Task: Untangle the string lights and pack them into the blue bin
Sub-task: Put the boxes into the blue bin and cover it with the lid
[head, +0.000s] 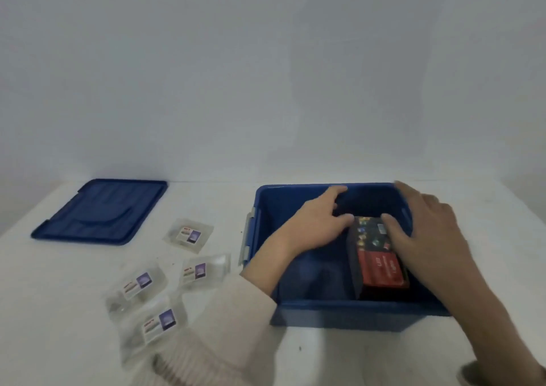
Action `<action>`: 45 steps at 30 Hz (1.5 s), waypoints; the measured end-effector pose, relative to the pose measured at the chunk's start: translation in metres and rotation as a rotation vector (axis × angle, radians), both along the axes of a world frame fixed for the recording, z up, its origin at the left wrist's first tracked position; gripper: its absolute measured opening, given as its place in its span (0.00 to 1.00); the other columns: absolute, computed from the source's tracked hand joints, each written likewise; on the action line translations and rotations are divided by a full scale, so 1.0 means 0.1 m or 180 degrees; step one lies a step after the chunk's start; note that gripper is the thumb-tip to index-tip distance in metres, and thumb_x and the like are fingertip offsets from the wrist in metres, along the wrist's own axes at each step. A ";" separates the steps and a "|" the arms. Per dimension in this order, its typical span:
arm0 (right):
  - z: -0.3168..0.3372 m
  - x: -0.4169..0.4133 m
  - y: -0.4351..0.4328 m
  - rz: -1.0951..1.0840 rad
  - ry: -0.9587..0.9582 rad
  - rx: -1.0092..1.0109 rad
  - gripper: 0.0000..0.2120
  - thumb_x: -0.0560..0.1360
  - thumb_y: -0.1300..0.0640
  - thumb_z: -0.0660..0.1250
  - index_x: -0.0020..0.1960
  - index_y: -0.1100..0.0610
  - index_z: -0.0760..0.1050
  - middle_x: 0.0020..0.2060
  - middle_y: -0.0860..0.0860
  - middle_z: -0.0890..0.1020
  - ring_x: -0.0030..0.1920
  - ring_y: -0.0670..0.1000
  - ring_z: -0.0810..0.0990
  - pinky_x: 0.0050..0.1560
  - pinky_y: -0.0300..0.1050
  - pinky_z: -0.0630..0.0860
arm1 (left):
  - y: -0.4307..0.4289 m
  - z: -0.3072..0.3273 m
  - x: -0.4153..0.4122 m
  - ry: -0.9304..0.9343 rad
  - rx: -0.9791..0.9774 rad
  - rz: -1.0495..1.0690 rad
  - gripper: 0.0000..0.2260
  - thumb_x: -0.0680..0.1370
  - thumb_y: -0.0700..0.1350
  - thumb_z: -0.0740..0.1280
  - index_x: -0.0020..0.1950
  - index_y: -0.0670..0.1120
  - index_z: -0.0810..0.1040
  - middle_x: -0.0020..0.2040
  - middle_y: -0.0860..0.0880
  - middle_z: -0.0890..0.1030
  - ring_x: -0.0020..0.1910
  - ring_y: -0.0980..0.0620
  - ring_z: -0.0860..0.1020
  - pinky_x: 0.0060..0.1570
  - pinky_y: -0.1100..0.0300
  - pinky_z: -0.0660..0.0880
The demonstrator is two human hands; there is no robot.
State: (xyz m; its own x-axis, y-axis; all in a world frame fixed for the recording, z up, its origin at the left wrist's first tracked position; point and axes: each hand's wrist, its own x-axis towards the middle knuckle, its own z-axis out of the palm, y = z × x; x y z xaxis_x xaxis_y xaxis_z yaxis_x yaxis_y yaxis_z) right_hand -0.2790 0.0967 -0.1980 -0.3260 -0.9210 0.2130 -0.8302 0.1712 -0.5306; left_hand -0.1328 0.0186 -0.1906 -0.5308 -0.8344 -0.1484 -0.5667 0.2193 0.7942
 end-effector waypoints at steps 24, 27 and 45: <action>-0.52 2.69 -0.53 0.1705 0.1253 0.1690 0.31 0.74 0.57 0.62 0.73 0.56 0.52 0.66 0.57 0.64 0.65 0.58 0.65 0.65 0.56 0.62 | -0.76 -0.74 2.48 -0.2683 -0.0779 -0.0414 0.37 0.75 0.35 0.62 0.77 0.50 0.46 0.78 0.48 0.48 0.77 0.46 0.43 0.74 0.49 0.48; -0.24 2.65 -0.43 0.1671 0.1126 0.1333 0.33 0.76 0.53 0.60 0.75 0.55 0.47 0.65 0.56 0.63 0.64 0.56 0.66 0.62 0.51 0.65 | -0.83 -0.75 2.48 -0.2800 -0.0930 -0.0326 0.30 0.77 0.40 0.61 0.76 0.49 0.52 0.75 0.46 0.59 0.74 0.45 0.55 0.72 0.48 0.54; 0.55 0.39 -0.38 0.0668 -0.3266 -0.0532 0.26 0.66 0.65 0.69 0.64 0.54 0.73 0.44 0.50 0.82 0.42 0.44 0.83 0.47 0.40 0.74 | -0.23 0.48 0.79 -0.0208 -0.0581 -0.0424 0.26 0.69 0.47 0.75 0.64 0.50 0.69 0.51 0.56 0.75 0.47 0.57 0.75 0.46 0.63 0.74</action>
